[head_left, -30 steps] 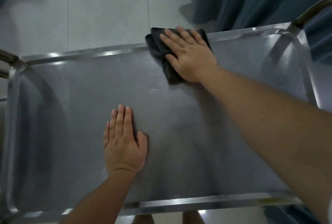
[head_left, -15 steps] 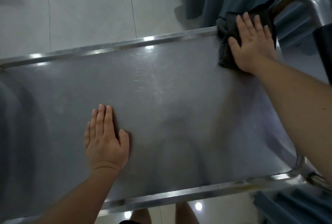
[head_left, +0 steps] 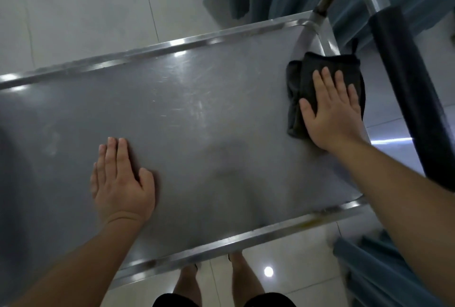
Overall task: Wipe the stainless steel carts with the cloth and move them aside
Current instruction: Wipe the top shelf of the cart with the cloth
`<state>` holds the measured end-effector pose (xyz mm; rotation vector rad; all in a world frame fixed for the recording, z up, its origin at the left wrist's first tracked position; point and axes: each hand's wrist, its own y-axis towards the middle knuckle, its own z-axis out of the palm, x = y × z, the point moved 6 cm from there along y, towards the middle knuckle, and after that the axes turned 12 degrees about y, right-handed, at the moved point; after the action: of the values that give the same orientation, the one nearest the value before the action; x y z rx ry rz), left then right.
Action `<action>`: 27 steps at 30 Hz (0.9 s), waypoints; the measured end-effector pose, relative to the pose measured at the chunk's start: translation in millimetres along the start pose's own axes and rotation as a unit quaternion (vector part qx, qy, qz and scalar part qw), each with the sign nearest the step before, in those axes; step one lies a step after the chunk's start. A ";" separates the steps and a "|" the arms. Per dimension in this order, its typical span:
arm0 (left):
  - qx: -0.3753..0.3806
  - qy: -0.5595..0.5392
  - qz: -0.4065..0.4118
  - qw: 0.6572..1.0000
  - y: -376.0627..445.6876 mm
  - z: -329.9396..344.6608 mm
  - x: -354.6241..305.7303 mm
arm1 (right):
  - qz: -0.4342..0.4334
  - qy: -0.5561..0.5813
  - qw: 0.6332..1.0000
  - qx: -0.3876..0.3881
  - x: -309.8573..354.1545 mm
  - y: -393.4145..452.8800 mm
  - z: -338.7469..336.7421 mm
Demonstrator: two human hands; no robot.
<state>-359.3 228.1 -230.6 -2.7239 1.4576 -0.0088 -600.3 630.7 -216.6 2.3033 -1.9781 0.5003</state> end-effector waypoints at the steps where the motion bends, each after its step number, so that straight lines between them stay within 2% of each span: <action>1: 0.000 -0.001 -0.002 1.000 0.0 -0.8 -0.2 | 0.002 -0.002 1.000 0.001 -5.2 -14.3 2.0; 10: 0.006 -0.003 -0.007 1.000 -1.4 -4.8 -4.3 | 0.064 -0.017 0.998 0.010 -49.8 -147.1 23.3; 14: 0.007 -0.010 -0.009 1.000 -0.8 -3.2 -2.6 | 0.122 0.001 0.992 0.023 -43.3 -179.5 33.1; 16: 0.002 -0.013 -0.011 1.000 -0.7 -3.1 -2.4 | 0.132 0.005 0.991 0.021 -23.3 -199.2 43.2; 19: 0.003 -0.014 -0.006 1.000 -0.9 -2.3 -1.7 | 0.099 0.010 0.994 0.041 25.9 -230.9 64.2; 27: -0.007 -0.014 -0.005 1.000 -1.4 -1.9 -0.4 | -0.075 0.069 0.986 0.133 211.5 -274.4 125.6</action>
<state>-358.5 229.2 -228.6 -2.7307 1.4434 0.0388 -282.6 444.6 -231.0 2.4630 -1.7523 0.9321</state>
